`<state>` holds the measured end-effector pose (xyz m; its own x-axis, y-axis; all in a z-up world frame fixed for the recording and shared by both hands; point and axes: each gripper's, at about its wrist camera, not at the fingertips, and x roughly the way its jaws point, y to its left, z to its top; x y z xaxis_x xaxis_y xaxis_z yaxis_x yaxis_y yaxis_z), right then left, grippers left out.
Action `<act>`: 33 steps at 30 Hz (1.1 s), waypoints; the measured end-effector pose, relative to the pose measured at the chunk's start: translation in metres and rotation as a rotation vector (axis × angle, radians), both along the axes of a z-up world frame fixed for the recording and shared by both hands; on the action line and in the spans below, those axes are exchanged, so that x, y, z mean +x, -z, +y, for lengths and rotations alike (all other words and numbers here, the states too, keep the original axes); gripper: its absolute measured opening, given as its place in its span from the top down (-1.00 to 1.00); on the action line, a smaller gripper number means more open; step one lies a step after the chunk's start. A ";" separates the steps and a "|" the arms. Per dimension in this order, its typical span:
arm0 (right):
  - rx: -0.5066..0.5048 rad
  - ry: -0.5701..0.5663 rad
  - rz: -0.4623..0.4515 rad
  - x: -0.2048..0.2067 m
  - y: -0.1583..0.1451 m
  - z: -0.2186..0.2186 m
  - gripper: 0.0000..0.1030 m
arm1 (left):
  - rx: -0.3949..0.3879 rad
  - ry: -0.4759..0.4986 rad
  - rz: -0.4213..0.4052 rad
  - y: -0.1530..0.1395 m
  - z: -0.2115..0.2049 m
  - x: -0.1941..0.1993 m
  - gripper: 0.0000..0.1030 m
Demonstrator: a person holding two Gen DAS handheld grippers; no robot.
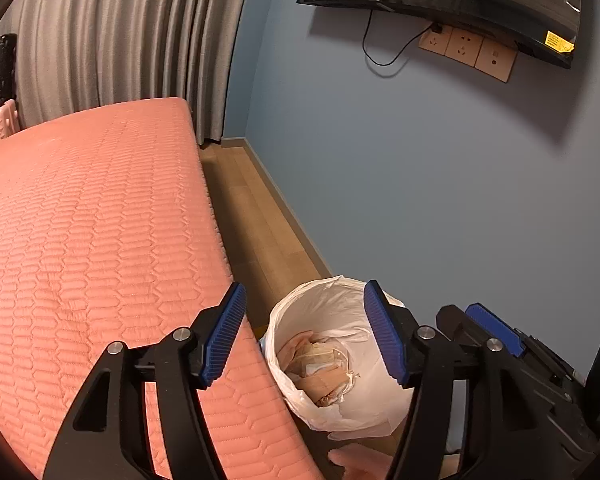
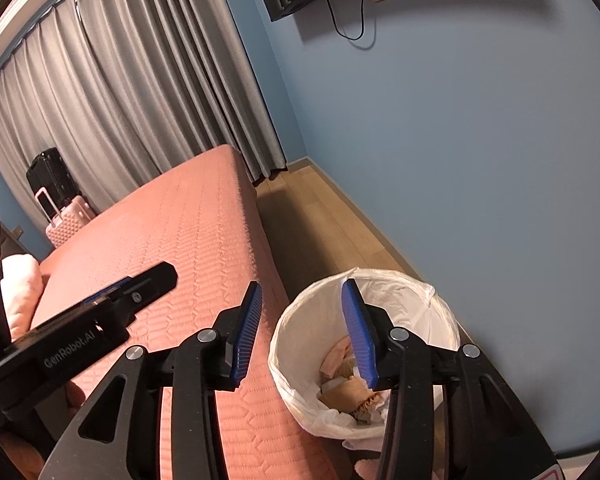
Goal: Collect trash
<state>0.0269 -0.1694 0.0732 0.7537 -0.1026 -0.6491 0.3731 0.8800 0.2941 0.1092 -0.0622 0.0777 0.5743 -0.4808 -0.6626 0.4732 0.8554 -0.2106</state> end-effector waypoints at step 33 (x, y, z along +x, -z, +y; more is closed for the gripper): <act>-0.173 -0.019 0.158 -0.045 0.016 0.047 -0.65 | 0.149 -0.122 -0.013 0.035 0.054 -0.046 -0.72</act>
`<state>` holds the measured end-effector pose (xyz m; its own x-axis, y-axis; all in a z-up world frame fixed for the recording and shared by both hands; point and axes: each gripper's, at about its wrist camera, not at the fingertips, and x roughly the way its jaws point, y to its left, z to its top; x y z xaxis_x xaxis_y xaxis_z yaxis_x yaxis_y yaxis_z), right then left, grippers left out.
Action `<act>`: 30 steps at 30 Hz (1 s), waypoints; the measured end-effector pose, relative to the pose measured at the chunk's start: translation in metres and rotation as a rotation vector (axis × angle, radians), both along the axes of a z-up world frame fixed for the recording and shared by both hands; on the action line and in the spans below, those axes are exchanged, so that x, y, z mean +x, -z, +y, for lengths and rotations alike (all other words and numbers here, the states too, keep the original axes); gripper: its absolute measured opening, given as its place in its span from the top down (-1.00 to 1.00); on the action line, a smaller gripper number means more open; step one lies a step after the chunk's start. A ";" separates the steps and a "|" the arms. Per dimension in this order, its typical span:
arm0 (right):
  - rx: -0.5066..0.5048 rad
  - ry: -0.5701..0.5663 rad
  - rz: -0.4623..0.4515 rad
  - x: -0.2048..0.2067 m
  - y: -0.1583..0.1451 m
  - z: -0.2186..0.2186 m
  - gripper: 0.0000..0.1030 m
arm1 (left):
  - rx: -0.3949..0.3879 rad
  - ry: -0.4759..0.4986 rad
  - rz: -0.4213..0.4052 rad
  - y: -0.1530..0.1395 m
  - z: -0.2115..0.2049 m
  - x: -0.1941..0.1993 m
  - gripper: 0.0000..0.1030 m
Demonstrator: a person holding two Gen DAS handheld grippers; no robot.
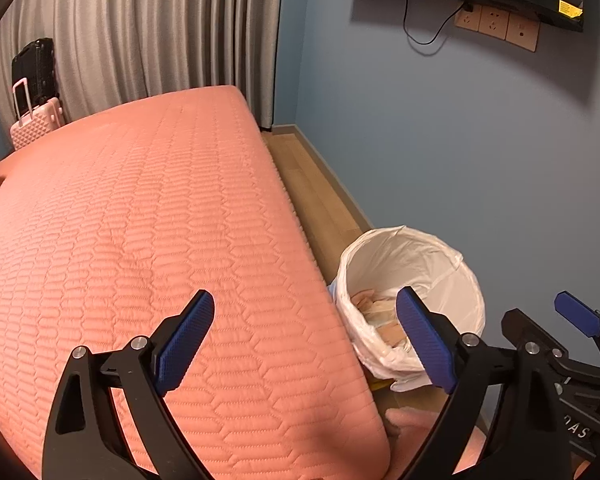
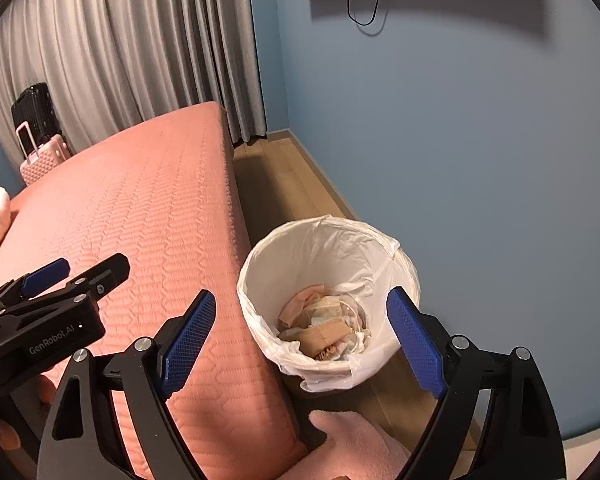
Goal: Collect trash
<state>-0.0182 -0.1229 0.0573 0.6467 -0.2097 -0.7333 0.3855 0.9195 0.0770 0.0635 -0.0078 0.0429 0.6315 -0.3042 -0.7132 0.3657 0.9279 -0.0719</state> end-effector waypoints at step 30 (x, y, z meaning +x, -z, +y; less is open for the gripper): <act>-0.027 0.040 0.044 -0.020 0.027 0.006 -0.90 | 0.084 -0.024 0.012 0.024 0.006 -0.021 -0.82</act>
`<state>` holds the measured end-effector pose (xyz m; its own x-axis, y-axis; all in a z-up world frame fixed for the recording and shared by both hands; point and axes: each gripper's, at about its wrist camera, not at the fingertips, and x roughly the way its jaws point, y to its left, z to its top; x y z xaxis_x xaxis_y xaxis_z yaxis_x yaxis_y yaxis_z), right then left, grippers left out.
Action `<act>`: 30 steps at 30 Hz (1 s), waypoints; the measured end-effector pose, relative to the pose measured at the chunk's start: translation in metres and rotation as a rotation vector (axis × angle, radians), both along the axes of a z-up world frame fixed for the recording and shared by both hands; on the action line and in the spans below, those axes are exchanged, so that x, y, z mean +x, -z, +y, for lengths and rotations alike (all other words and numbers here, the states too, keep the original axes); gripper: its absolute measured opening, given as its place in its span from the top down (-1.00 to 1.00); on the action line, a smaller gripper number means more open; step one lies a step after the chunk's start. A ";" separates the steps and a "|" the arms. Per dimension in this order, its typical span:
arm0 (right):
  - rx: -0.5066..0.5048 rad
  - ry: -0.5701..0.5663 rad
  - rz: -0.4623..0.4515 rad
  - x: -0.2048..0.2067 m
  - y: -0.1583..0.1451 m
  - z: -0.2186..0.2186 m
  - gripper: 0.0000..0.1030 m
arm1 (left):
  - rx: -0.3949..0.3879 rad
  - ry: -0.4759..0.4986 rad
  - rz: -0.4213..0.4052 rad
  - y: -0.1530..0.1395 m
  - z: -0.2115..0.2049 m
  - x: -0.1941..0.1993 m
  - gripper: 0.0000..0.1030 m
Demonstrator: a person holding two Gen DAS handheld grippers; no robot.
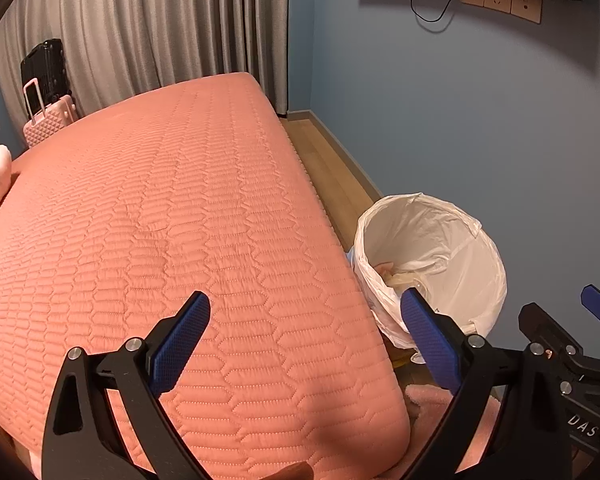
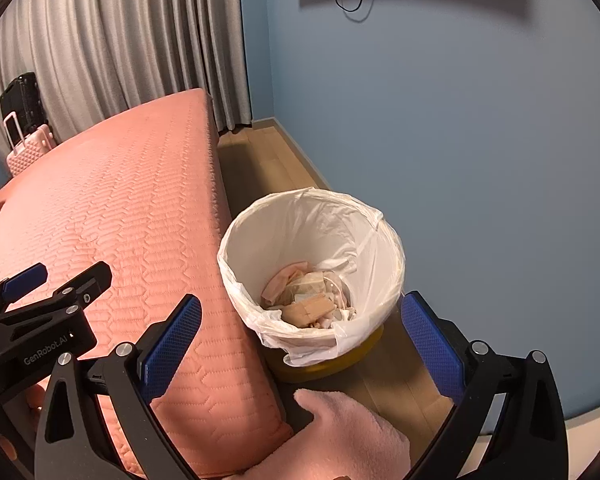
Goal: Collect trash
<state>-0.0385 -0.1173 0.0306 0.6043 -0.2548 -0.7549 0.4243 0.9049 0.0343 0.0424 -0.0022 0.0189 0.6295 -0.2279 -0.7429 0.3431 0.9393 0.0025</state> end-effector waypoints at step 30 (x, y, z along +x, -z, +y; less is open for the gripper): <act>0.013 0.022 0.016 -0.004 0.010 -0.012 -0.90 | 0.045 -0.015 0.006 0.006 -0.011 -0.008 -0.84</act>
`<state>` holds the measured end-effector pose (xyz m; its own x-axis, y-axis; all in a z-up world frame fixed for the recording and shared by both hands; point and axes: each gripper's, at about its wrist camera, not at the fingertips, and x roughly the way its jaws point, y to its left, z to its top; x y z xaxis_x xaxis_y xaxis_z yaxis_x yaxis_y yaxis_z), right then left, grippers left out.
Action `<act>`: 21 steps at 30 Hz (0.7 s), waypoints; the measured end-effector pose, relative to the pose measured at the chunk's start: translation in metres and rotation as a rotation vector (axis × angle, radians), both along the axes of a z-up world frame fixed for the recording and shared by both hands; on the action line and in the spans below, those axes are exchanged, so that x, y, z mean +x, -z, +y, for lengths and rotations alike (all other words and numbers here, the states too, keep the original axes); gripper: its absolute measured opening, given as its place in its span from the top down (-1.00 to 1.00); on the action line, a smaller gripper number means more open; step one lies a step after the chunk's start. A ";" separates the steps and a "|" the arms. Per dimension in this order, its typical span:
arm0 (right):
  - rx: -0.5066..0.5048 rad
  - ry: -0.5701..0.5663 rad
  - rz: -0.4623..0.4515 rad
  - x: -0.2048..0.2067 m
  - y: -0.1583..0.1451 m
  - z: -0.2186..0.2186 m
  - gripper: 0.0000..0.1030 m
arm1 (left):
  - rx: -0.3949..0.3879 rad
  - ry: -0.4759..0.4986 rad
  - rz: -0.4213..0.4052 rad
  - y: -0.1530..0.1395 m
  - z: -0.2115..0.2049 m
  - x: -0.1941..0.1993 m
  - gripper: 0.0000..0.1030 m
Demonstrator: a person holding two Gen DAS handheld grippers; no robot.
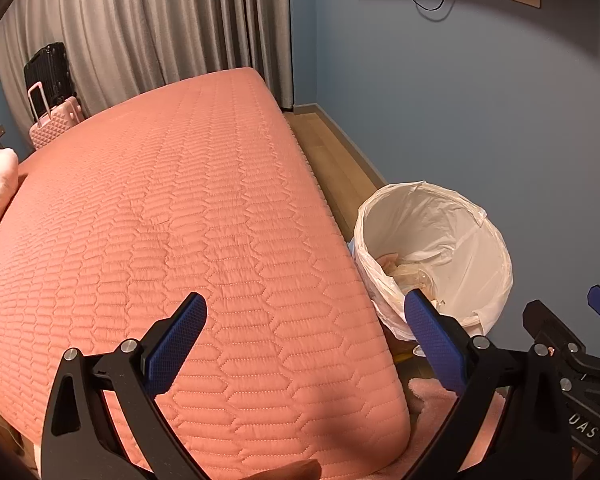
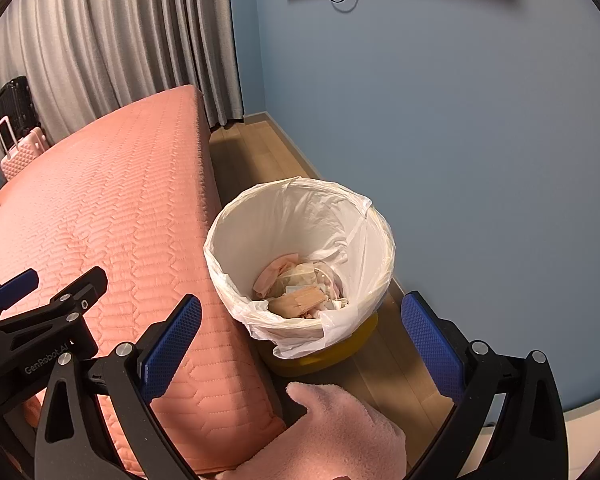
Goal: Collect trash
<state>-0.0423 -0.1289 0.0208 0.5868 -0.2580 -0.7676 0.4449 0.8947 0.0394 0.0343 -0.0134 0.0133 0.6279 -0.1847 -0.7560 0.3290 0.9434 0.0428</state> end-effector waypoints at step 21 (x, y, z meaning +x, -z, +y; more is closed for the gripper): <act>0.001 -0.001 0.001 -0.002 0.007 0.000 -0.90 | 0.007 -0.023 0.016 0.005 -0.004 -0.003 -0.84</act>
<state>-0.0439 -0.1286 0.0142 0.5859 -0.2564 -0.7688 0.4441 0.8951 0.0400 0.0317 -0.0169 0.0084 0.6195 -0.1647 -0.7675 0.3080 0.9504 0.0446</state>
